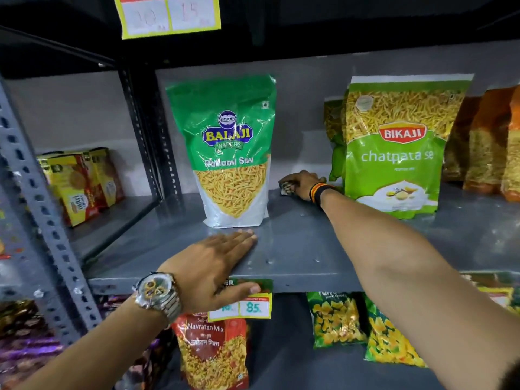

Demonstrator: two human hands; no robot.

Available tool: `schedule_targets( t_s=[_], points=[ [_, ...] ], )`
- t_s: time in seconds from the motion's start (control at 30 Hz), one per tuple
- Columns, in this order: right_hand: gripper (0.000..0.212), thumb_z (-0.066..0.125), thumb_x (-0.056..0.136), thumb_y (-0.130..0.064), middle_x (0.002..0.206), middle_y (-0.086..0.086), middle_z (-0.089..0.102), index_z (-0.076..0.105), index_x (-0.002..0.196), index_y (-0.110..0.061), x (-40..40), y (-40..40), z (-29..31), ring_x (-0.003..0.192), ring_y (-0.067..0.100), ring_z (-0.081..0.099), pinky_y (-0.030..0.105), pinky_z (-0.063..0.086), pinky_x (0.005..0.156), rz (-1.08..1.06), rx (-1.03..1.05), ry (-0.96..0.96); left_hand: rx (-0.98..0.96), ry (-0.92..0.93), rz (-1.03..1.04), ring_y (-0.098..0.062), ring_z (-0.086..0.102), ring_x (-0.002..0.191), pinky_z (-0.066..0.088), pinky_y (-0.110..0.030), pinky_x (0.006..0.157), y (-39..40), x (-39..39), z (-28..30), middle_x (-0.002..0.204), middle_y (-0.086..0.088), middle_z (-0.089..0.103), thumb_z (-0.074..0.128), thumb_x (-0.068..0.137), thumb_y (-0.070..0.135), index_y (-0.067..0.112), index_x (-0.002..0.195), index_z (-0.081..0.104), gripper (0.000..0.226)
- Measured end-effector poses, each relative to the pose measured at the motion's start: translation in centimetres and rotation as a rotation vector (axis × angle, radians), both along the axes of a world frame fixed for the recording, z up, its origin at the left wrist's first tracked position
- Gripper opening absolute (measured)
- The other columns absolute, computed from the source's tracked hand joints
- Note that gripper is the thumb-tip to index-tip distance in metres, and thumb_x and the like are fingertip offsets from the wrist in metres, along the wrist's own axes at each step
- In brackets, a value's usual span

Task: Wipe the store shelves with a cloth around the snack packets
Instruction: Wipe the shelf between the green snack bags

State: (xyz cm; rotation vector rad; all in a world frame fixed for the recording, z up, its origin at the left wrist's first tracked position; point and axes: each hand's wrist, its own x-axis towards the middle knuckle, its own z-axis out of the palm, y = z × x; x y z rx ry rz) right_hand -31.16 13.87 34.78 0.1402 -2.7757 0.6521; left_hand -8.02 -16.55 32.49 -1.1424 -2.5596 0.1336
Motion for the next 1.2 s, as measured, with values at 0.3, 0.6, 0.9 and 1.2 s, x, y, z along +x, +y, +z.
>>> schedule_targets(
  t_s=[0.3, 0.6, 0.9, 1.2],
  points=[
    [0.031, 0.057, 0.089, -0.015, 0.122, 0.001, 0.069, 0.071, 0.113, -0.028, 2.8, -1.7, 1.7, 0.116, 0.026, 0.061, 0.034, 0.047, 0.105, 0.163, -0.072, -0.155, -0.015, 0.004, 0.006, -0.014, 0.023, 0.153, 0.016, -0.031, 0.126, 0.0, -0.2, -0.1, 0.168, -0.001, 0.021, 0.027, 0.094, 0.080, 0.018, 0.162, 0.016, 0.093],
    [0.032, 0.054, 0.098, -0.016, 0.129, -0.008, 0.062, 0.062, 0.127, -0.024, 17.4, 0.1, 4.0, 0.117, 0.003, 0.056, 0.016, 0.039, 0.102, 0.517, 0.052, -0.325, -0.017, 0.025, 0.034, -0.022, 0.036, 0.148, 0.026, -0.033, 0.120, 0.2, 0.5, 0.0, 0.164, -0.006, 0.032, 0.033, 0.095, 0.075, 0.014, 0.160, 0.025, 0.089],
    [0.035, 0.059, 0.093, -0.027, 0.132, 0.007, 0.062, 0.063, 0.126, -0.016, 13.7, -2.0, 2.9, 0.119, 0.025, 0.058, 0.027, 0.044, 0.097, 0.152, 0.061, -0.174, -0.027, 0.017, 0.078, -0.023, 0.034, 0.149, 0.024, -0.033, 0.121, 0.5, 1.1, 0.4, 0.165, -0.008, 0.030, 0.032, 0.093, 0.077, 0.013, 0.160, 0.023, 0.093],
    [0.030, 0.056, 0.096, -0.030, 0.130, -0.007, 0.061, 0.062, 0.126, -0.028, 23.8, -0.7, 2.8, 0.118, 0.008, 0.057, 0.022, 0.039, 0.102, 0.521, 0.034, -0.278, -0.029, 0.014, 0.094, -0.024, 0.037, 0.147, 0.031, -0.036, 0.118, 0.5, 1.1, 0.3, 0.163, -0.010, 0.033, 0.015, 0.085, 0.085, 0.011, 0.159, 0.026, 0.105]
  ],
)
